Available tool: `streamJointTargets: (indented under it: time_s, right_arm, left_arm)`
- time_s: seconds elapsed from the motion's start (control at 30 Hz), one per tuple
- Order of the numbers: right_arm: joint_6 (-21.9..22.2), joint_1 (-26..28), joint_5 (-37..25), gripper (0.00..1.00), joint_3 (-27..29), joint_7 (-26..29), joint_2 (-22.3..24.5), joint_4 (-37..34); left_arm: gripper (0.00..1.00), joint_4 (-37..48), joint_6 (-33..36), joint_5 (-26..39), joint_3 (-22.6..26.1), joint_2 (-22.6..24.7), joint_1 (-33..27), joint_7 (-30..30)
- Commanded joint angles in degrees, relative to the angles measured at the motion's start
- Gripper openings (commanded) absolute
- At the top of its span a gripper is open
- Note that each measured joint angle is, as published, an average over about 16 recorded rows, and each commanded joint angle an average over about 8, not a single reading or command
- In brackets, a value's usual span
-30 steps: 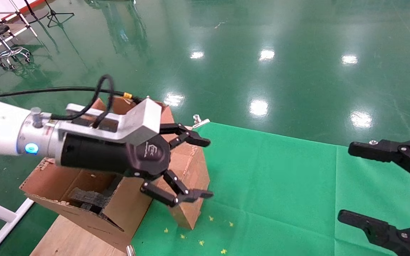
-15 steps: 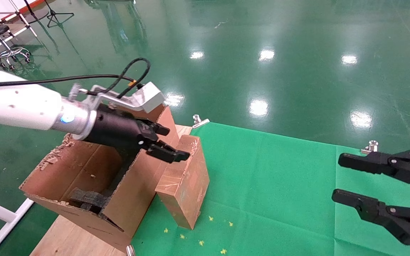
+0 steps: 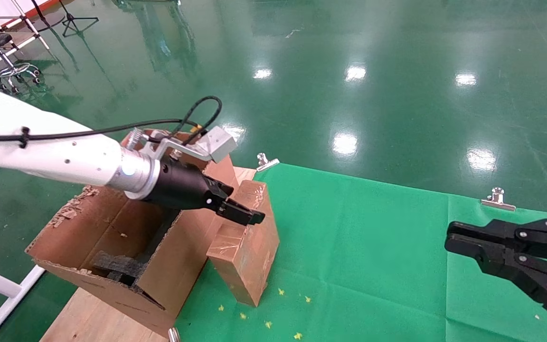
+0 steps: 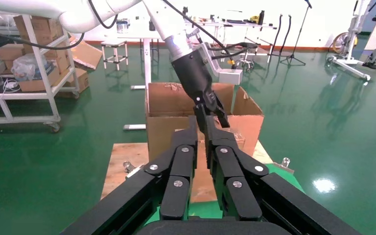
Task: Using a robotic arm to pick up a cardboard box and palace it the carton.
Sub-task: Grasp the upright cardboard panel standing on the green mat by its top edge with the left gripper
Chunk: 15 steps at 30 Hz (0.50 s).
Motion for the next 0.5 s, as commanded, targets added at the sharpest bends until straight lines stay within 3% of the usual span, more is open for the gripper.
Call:
streamJointTargets:
  time_s: [0.03, 0.13, 0.23, 0.27, 0.33, 0.4, 0.5]
  right_arm:
    - [0.0, 0.0, 0.0, 0.00, 0.0, 0.0, 0.0, 0.0]
    - [0.0, 0.0, 0.0, 0.07, 0.0, 0.0, 0.0, 0.0]
    - [0.0, 0.0, 0.0, 0.43, 0.0, 0.0, 0.0, 0.0]
    - [0.0, 0.0, 0.0, 0.55, 0.0, 0.0, 0.0, 0.0]
    - [0.0, 0.0, 0.0, 0.80, 0.0, 0.0, 0.0, 0.0]
    - [0.0, 0.0, 0.0, 0.98, 0.0, 0.0, 0.0, 0.0]
    - [0.0, 0.0, 0.0, 1.00, 0.0, 0.0, 0.0, 0.0]
  left_arm:
    - [1.00, -0.2, -0.4, 0.4, 0.3, 0.3, 0.6, -0.3]
    - [1.00, -0.3, -0.6, 0.7, 0.4, 0.5, 0.9, -0.2]
    - [1.00, -0.3, -0.9, 1.0, 0.5, 0.6, 0.9, -0.1]
    - [0.95, -0.3, -1.1, 1.0, 0.5, 0.6, 0.9, -0.1]
    - [0.72, -0.3, -1.2, 1.1, 0.6, 0.7, 1.0, 0.0]
    - [0.47, -0.3, -1.4, 1.2, 0.5, 0.7, 1.0, 0.0]
    - [0.10, -0.3, -1.3, 1.2, 0.5, 0.7, 1.0, 0.0]
